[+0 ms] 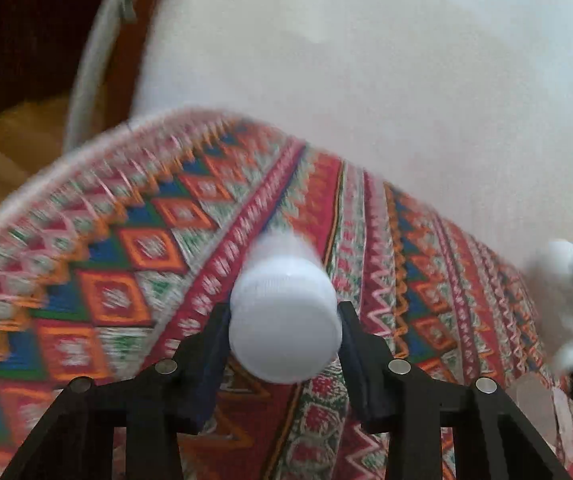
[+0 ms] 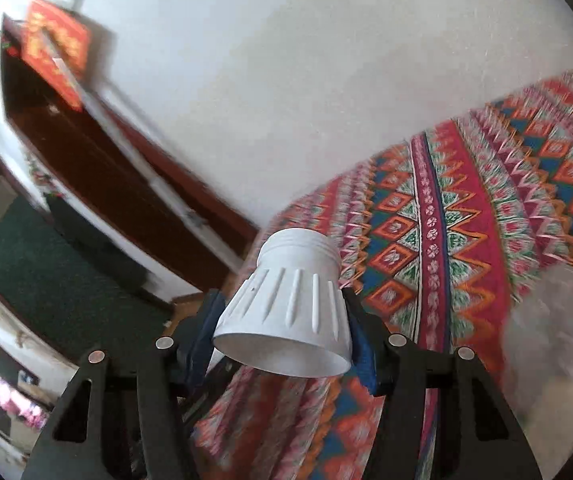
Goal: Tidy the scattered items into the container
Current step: 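Carry the white pill bottle and white cap into the pink box and open both tools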
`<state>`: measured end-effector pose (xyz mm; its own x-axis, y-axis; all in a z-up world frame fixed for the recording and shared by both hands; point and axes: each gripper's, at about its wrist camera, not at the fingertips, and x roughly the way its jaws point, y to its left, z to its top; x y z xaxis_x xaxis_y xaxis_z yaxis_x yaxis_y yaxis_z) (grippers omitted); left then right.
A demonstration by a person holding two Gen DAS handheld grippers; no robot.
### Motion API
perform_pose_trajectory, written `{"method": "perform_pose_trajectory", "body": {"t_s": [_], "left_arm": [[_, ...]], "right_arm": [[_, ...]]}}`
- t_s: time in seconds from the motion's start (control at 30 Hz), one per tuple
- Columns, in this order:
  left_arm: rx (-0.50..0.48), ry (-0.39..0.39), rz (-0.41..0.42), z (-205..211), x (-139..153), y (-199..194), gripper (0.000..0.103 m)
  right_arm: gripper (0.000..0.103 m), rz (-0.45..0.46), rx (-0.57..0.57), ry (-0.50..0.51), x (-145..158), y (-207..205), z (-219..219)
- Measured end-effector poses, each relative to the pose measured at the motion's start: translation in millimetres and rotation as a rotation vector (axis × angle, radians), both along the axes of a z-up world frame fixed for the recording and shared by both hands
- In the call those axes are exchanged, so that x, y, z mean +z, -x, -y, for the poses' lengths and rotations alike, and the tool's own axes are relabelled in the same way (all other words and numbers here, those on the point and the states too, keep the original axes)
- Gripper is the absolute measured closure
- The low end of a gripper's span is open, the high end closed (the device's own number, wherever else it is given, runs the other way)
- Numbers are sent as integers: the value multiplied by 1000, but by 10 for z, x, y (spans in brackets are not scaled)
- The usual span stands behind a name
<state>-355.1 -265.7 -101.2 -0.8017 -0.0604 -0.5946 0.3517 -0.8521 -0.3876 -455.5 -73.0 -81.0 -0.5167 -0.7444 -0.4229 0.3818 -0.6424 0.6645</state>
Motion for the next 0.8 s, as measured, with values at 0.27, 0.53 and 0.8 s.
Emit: {"method": "perform_pose_trajectory", "body": {"t_s": [0.27, 0.53, 0.8], "left_arm": [[-73, -2, -41, -615, 551, -754, 59], [-258, 57, -182, -1634, 1379, -1757, 59], [-541, 55, -296, -3015, 2134, -2114, 59]], "right_arm": [[42, -170, 10, -204, 911, -1413, -625], [42, -337, -176, -227, 1669, -2642, -1735], [42, -415, -502, -238, 2017, -3414, -3231]]}}
